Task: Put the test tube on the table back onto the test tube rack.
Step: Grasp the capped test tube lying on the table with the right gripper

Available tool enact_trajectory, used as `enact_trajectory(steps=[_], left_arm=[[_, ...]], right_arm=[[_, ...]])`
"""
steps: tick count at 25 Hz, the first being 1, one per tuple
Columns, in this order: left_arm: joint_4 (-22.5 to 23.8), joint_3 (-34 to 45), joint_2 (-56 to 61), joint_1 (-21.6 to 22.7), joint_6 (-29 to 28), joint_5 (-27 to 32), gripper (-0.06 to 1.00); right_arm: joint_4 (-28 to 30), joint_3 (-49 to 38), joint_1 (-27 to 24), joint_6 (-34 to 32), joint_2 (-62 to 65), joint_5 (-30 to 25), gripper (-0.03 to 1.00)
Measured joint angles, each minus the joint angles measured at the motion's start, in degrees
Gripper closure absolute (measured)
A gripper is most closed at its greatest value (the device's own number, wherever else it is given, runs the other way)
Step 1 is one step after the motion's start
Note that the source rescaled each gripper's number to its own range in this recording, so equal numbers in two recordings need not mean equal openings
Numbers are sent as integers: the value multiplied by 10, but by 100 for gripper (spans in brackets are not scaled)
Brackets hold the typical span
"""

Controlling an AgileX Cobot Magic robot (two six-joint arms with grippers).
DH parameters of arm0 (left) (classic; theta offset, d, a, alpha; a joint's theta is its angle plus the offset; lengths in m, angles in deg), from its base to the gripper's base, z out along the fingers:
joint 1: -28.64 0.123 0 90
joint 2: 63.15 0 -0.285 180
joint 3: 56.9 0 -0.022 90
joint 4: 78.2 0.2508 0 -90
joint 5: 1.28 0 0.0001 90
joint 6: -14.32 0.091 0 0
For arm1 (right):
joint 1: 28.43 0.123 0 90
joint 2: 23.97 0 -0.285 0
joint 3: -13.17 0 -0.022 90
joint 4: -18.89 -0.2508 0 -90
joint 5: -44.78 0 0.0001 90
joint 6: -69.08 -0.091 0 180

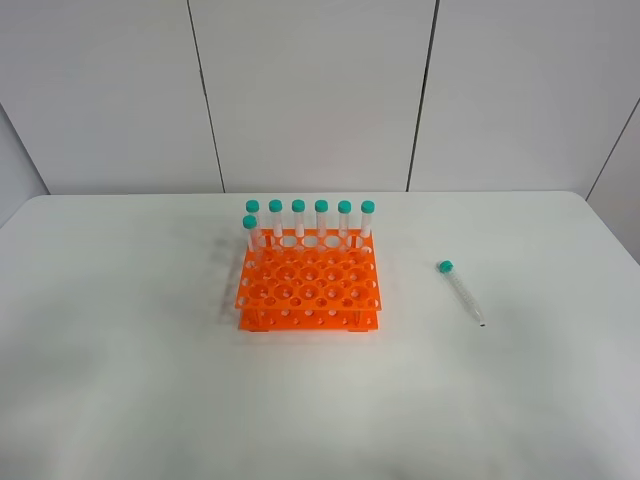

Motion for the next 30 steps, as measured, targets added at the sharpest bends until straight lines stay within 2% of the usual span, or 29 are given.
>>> enact_trajectory(steps=[5,11,16,22,27,30], left_arm=[[0,0,0,0,0,0,-6],[0,0,0,0,0,0,-6],[0,0,0,0,0,0,-6],[0,0,0,0,0,0,-6],[0,0,0,0,0,0,-6],[0,0,0,0,0,0,-6]], right_arm=[[12,69,0,0,-150,29,10],[14,175,0,0,-429,41,10],[17,264,0,7,-656,60,-1],[14,392,0,31,-895,51,-3],[7,487,24,46,-1039,40,-3],[6,504,47,49,-1085,41,-3]])
